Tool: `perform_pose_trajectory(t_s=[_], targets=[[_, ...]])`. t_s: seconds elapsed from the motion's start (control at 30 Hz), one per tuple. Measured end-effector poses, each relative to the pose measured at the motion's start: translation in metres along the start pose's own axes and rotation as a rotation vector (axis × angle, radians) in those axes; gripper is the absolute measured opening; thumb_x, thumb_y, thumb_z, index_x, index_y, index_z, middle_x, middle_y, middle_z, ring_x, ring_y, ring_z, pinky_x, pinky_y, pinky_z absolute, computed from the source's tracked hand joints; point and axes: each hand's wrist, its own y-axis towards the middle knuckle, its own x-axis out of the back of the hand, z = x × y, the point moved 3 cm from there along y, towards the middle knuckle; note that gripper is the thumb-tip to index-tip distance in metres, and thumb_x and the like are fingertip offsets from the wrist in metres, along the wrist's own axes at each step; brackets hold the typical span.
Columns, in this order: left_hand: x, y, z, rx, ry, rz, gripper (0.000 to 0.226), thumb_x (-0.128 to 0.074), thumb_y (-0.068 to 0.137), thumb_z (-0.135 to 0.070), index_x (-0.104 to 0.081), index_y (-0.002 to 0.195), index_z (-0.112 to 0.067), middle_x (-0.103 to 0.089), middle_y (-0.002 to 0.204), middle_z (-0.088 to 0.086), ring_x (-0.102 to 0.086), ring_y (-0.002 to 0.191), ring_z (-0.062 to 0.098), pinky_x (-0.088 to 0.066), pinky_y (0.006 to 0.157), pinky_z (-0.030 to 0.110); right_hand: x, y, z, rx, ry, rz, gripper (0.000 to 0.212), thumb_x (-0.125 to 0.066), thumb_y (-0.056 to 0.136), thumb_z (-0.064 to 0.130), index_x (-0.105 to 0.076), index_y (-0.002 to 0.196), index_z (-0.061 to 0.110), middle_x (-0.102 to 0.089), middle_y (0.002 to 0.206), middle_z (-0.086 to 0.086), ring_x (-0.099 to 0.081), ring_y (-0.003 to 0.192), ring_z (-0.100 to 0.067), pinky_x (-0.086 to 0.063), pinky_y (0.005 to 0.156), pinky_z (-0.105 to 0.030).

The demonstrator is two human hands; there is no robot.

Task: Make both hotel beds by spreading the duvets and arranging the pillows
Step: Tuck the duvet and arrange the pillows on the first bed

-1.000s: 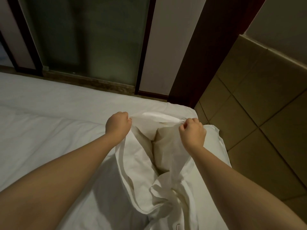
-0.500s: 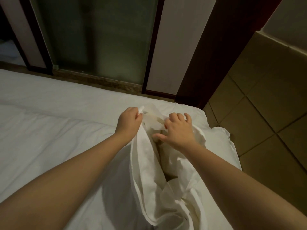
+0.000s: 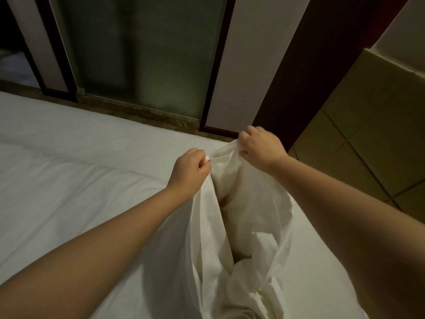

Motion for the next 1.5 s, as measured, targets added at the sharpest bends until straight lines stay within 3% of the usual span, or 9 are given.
perform_pose_trajectory(t_s=[0.13,0.23,0.33,0.43,0.6,0.93,1.1,1.3,1.5], targets=[[0.004,0.002,0.001,-0.016,0.026,0.023,0.040,-0.048,0.095,-0.014,-0.031,0.059,-0.020,-0.037,0.063,-0.004,-0.035,0.057,0.011,-0.024,0.052,0.013,-0.006,0.005,0.003,-0.021,0.142,0.071,0.030,-0.042,0.100,0.026,-0.035,0.127,0.016,-0.061,0.093,-0.005,-0.055,0.068,-0.019,-0.047,0.057,-0.032],[0.005,0.004,0.002,0.012,0.071,0.013,0.040,-0.046,0.096,-0.017,-0.032,0.059,-0.020,-0.037,0.063,-0.004,-0.035,0.056,0.011,-0.024,0.051,0.015,-0.014,0.011,0.007,0.079,0.095,0.238,0.062,-0.058,0.092,0.037,-0.024,0.143,0.023,-0.058,0.122,-0.004,-0.061,0.089,-0.020,-0.055,0.071,-0.032],[0.005,0.006,0.002,0.065,0.078,-0.012,0.039,-0.046,0.097,-0.018,-0.033,0.060,-0.021,-0.038,0.063,-0.004,-0.036,0.056,0.011,-0.025,0.050,0.015,-0.011,0.006,0.007,0.115,0.124,0.146,0.079,-0.067,0.086,0.041,-0.022,0.147,0.022,-0.039,0.143,-0.002,-0.052,0.116,-0.022,-0.049,0.093,-0.031],[0.005,0.005,0.005,0.103,0.031,-0.037,0.039,-0.047,0.096,-0.017,-0.034,0.059,-0.019,-0.039,0.063,-0.002,-0.037,0.056,0.011,-0.027,0.051,0.015,-0.006,-0.013,0.004,0.202,0.083,-0.039,0.066,-0.064,0.089,0.038,-0.034,0.143,0.016,-0.035,0.146,-0.006,-0.039,0.130,-0.024,-0.034,0.106,-0.032],[0.006,-0.002,0.004,0.096,0.040,-0.031,0.037,-0.047,0.097,-0.019,-0.037,0.061,-0.019,-0.042,0.064,-0.002,-0.039,0.057,0.011,-0.031,0.052,0.016,-0.009,-0.022,0.002,0.195,-0.005,0.012,0.056,-0.058,0.092,0.040,-0.035,0.142,0.030,-0.023,0.153,-0.002,-0.020,0.140,-0.026,-0.024,0.113,-0.039],[0.021,-0.014,-0.010,0.074,0.072,-0.014,0.036,-0.045,0.097,-0.018,-0.037,0.062,-0.018,-0.040,0.064,-0.002,-0.037,0.057,0.011,-0.029,0.052,0.017,0.020,-0.018,0.005,0.105,-0.058,0.038,0.029,-0.043,0.100,0.029,-0.054,0.123,0.017,-0.058,0.115,-0.001,-0.054,0.101,-0.019,-0.044,0.085,-0.032],[0.027,-0.027,-0.024,0.017,0.059,0.008,0.021,-0.049,0.096,-0.018,-0.046,0.076,-0.012,-0.045,0.067,0.000,-0.044,0.062,0.014,-0.033,0.053,0.018,0.040,-0.014,0.000,-0.114,0.050,-0.007,0.013,-0.044,0.099,0.017,-0.050,0.109,0.011,-0.050,0.081,0.000,-0.052,0.071,-0.019,-0.044,0.061,-0.033],[0.008,-0.051,-0.042,0.129,0.089,0.277,0.038,-0.057,0.089,-0.033,-0.034,0.117,-0.022,-0.060,0.086,0.001,-0.060,0.072,0.016,-0.051,0.060,0.027,0.074,0.001,-0.013,-0.365,0.206,-0.098,0.014,-0.046,0.094,0.003,-0.051,0.106,0.009,-0.048,0.084,-0.005,-0.049,0.074,-0.021,-0.037,0.063,-0.032],[-0.019,-0.072,-0.064,0.099,0.123,0.484,0.045,-0.048,0.093,-0.047,-0.046,0.124,-0.015,-0.060,0.113,0.010,-0.058,0.100,0.027,-0.043,0.074,0.031,0.083,0.010,-0.020,-0.551,0.546,-0.023,0.009,-0.050,0.095,0.004,-0.058,0.101,0.004,-0.059,0.098,-0.012,-0.063,0.086,-0.027,-0.056,0.080,-0.036]])
